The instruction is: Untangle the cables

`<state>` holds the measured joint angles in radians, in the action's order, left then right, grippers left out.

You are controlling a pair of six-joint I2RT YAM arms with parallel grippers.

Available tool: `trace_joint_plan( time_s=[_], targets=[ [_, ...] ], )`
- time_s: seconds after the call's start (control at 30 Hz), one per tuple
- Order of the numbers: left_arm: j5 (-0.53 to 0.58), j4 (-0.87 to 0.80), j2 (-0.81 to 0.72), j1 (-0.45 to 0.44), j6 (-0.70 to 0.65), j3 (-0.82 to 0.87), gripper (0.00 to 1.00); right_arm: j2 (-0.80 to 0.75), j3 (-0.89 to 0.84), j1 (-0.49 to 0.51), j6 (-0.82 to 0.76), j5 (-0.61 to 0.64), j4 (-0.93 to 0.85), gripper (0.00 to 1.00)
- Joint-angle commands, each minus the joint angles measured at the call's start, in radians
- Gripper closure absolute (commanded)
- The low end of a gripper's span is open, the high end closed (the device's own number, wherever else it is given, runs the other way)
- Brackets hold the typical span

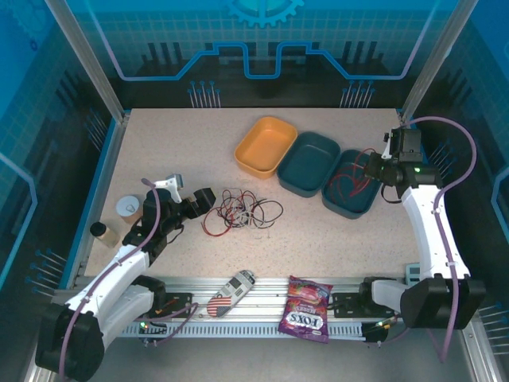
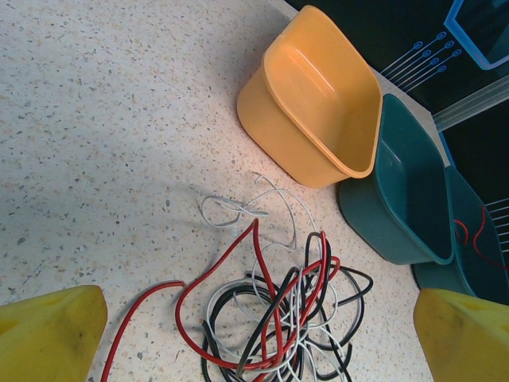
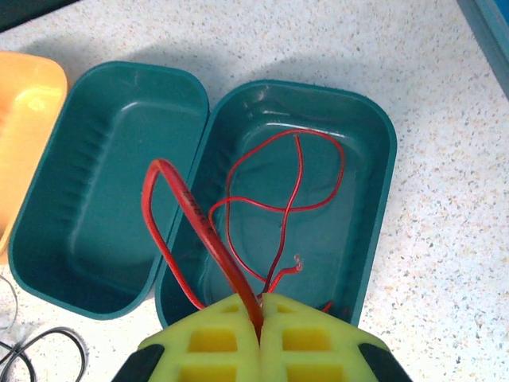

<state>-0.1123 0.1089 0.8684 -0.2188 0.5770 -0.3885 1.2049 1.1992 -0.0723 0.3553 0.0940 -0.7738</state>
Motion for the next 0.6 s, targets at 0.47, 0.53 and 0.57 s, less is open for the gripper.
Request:
trace_joint_plan(
  time_s=[0.47, 0.53, 0.57],
  targets=[
    [-0.001, -0.020, -0.018, 0.004, -0.012, -0.020, 0.01, 0.151, -0.029, -0.044, -0.039, -0.032, 0.044, 0.97],
    [0.000, -0.020, -0.018, 0.004, -0.012, -0.020, 0.01, 0.177, -0.027, -0.045, -0.043, -0.022, 0.053, 0.98],
    [0.000, -0.020, -0.018, 0.004, -0.014, -0.021, 0.01, 0.190, -0.026, -0.045, -0.046, -0.022, 0.058, 0.98]
  ],
)
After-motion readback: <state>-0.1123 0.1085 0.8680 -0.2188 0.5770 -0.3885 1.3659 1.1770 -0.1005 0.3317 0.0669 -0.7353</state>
